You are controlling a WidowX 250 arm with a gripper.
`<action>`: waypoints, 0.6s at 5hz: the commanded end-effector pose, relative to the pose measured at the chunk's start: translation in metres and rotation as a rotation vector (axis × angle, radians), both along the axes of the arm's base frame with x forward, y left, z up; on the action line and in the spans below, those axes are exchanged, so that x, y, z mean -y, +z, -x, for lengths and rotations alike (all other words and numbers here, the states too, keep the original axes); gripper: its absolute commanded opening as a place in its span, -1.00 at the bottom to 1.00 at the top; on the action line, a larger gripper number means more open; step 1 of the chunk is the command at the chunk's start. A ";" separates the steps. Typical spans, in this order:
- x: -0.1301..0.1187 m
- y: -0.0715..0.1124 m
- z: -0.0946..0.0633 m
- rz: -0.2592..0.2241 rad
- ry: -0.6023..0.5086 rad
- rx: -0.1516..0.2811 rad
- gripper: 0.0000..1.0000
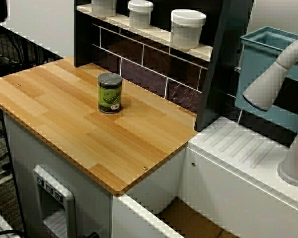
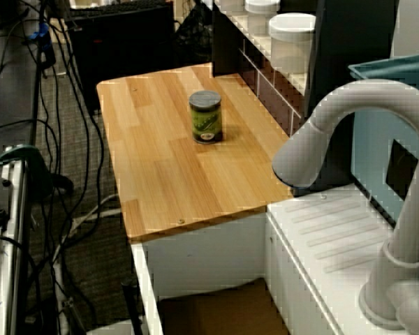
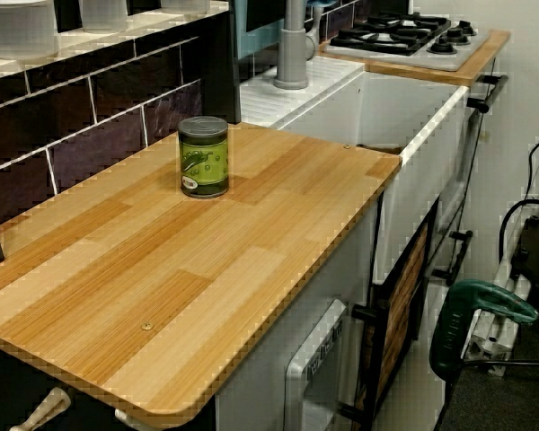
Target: Push into sink
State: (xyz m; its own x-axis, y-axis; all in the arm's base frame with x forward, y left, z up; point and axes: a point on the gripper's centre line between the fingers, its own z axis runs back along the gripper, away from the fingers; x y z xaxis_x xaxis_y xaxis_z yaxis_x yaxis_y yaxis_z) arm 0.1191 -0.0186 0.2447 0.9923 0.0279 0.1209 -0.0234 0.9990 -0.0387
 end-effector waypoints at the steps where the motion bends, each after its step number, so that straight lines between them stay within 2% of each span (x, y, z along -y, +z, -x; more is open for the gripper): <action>1: 0.000 0.000 0.000 0.000 0.000 0.000 1.00; 2: -0.025 -0.017 -0.037 -0.043 0.003 0.028 1.00; 3: -0.063 -0.033 -0.067 -0.070 0.036 0.053 1.00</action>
State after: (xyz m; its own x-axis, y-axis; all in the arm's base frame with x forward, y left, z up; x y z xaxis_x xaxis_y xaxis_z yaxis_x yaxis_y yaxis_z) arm 0.1826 0.0392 0.2093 0.9860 0.0477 0.1596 -0.0527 0.9982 0.0272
